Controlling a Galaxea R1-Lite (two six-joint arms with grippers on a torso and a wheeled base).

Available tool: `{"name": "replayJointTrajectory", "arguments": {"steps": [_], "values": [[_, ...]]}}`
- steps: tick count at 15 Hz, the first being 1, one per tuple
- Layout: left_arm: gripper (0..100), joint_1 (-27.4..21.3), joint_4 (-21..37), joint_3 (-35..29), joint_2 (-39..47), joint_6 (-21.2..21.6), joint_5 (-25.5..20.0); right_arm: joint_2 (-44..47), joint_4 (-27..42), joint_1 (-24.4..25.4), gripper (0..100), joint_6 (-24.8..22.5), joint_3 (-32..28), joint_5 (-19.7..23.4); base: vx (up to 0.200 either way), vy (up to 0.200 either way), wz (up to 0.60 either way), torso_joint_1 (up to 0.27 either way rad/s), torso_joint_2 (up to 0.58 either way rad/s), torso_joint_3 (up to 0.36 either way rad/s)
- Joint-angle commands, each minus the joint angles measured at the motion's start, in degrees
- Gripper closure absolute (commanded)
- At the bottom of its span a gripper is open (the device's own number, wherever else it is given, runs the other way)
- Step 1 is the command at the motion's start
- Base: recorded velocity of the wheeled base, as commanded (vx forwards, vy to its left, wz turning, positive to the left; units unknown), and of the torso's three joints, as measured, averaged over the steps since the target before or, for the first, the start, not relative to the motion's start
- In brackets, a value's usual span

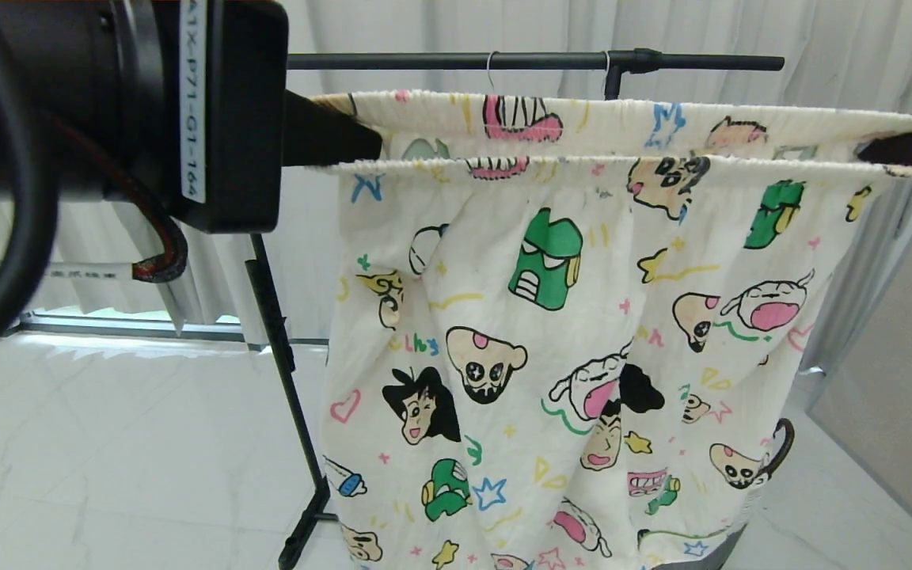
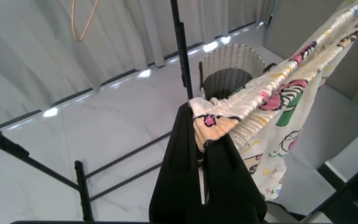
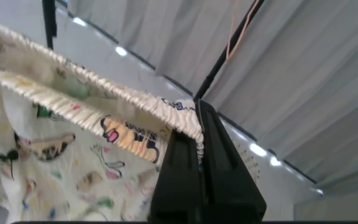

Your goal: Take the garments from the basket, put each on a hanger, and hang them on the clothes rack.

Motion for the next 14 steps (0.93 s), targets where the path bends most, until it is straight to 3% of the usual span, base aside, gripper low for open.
{"name": "replayJointTrajectory", "arguments": {"steps": [1, 4, 6, 10, 14], "values": [[100, -1.4, -0.1, 0.0, 0.0, -0.1, 0.0, -3.0, 3.0, 0.2, 100, -0.1, -1.4, 1.2, 0.0, 0.0, 0.0, 0.0, 0.0, 0.0], [100, -2.6, -0.2, -0.3, 0.5, -0.2, 0.0, -6.4, 10.5, 0.9, 100, -0.2, -3.3, 10.3, 0.0, 0.0, 0.0, 0.0, 0.0, 0.0], [100, -2.6, -0.3, -2.5, 2.3, -0.2, 0.0, -7.5, 13.8, 5.4, 100, -1.2, -3.0, 15.7, 0.0, 0.0, 0.0, 0.0, 0.0, 0.0], [100, -2.5, -0.3, -10.8, 7.1, -0.2, 0.1, -5.5, 15.3, 16.1, 100, -1.2, -2.8, 16.0, 0.0, 0.0, 0.0, 0.0, 0.0, 0.0], [100, -2.5, -0.3, -13.5, 8.8, -0.2, 0.2, -3.4, 15.2, 21.7, 100, -1.2, -3.1, 15.5, 0.0, 0.0, 0.0, 0.0, 0.0, 0.0]]}}
